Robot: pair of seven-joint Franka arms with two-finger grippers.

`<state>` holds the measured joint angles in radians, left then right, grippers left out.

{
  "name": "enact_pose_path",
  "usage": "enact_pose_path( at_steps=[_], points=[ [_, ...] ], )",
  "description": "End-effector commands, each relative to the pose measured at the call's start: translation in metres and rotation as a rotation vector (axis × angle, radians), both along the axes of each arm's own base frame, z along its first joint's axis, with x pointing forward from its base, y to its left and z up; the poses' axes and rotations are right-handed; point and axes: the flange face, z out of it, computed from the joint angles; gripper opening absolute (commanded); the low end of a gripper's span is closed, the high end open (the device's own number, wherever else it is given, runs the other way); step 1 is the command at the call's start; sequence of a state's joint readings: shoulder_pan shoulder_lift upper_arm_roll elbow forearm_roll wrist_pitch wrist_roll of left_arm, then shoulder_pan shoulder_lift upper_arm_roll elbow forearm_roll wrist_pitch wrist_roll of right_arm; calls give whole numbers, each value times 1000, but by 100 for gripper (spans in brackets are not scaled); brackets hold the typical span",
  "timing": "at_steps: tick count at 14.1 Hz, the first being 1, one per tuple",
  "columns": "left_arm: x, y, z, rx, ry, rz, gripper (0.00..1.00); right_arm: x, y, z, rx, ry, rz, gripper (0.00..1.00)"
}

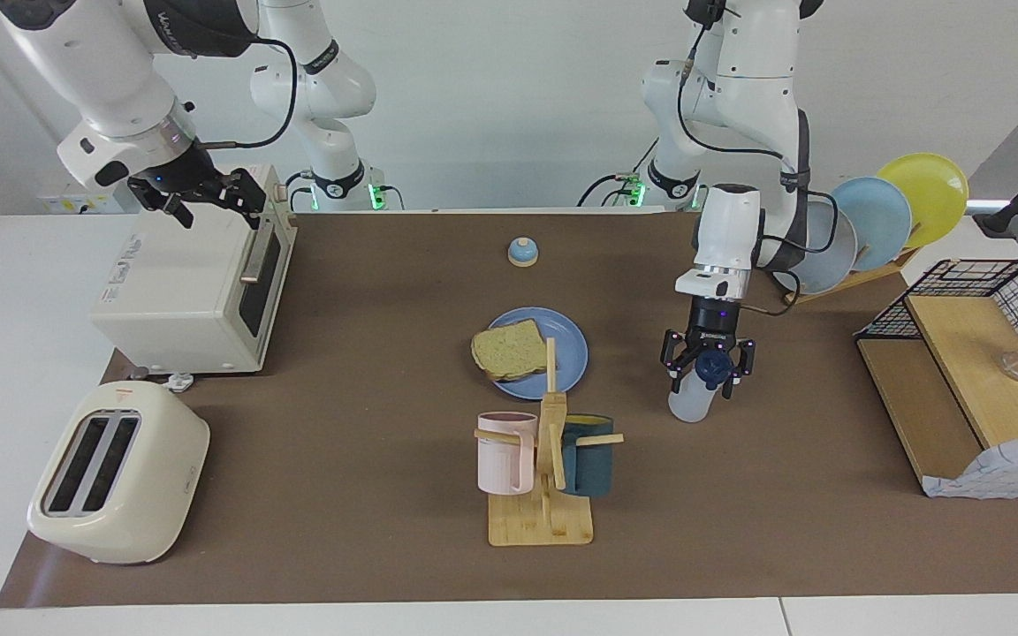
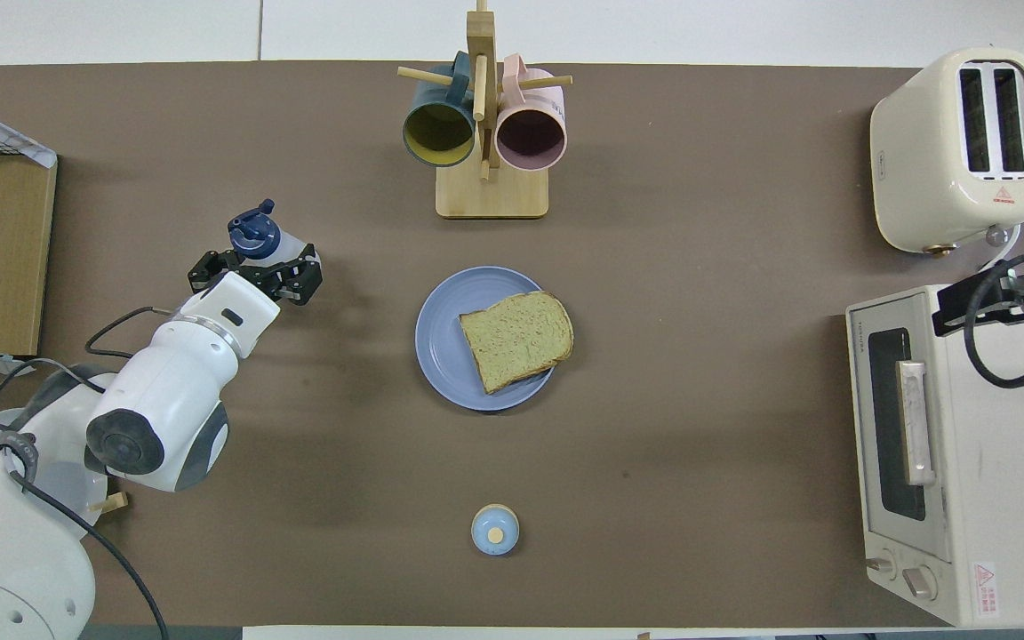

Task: Put bread on plate and add seasoning
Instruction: 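Open the left gripper and draw it back from the bottle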

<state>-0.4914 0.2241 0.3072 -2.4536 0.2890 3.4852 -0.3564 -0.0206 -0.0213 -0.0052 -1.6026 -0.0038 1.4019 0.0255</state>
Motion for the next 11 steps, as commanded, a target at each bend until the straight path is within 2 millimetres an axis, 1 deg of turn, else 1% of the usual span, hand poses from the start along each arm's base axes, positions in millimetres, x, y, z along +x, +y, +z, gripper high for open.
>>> enact_pose_path(
  at_steps=[1,4,11],
  points=[
    [-20,5,9,-11,-6,-10,99,-7,-4,1,0,5,23,100],
    [-31,8,14,-21,-5,-12,100,-7,-4,1,0,5,23,100],
    [-68,15,17,-37,19,-22,100,-7,-4,1,0,5,23,100]
  ],
)
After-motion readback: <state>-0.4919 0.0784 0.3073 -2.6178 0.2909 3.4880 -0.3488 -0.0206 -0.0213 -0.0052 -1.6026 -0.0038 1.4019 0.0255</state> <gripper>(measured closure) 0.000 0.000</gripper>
